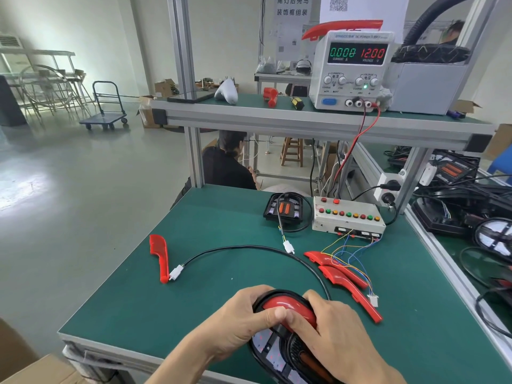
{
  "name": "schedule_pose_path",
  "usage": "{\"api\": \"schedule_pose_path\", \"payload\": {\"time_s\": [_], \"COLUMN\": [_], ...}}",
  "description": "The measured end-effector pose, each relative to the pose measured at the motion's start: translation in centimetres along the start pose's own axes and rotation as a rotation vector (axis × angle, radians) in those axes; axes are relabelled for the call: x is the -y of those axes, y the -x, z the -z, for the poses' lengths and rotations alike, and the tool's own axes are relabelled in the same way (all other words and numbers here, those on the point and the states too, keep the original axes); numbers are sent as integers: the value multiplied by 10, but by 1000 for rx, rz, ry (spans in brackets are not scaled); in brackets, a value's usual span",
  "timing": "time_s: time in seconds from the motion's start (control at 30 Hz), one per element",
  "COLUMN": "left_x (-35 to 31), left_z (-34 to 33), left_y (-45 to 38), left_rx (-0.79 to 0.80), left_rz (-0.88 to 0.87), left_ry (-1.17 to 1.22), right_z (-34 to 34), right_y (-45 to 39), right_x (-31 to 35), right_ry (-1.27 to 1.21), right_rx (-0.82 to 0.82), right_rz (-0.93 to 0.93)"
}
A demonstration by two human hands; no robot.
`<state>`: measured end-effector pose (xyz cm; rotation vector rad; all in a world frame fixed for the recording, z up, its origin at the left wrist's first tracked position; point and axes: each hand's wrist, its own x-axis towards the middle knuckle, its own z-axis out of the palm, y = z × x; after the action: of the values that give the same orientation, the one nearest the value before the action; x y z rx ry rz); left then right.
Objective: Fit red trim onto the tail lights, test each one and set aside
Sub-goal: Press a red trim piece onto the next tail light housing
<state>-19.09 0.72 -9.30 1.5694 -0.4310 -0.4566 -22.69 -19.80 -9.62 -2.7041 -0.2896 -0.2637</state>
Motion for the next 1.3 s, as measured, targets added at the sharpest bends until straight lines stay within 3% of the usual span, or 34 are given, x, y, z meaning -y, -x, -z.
{"api": "schedule_pose_path", "payload": {"time_s": [0.17,0.4,0.8,1.07,1.23,1.3], "left_x": [1,4,4,11,10,10], "left_z": [1,1,1,4,6,6], "left_y": [-1,-3,-3,-5,-3,-4], "left_rx": [-1,-20,-22,-153,-102,-180], "left_rz": [2,4,5,2,-4,-3], "left_ry": [-30,-12,-48,-136,-212,-232], "right_z": [-2,2,-1,-4,-11,-11], "right_y": [-2,-6,-5,-10,-9,-10], "right_x": [0,-9,-8,-6,-5,-6], "right_ry": [31,-166,-46,-44,9,10], "right_rx": [-53,11,1,17,-11,-5], "right_rz": [34,35,49,20,20,1]}}
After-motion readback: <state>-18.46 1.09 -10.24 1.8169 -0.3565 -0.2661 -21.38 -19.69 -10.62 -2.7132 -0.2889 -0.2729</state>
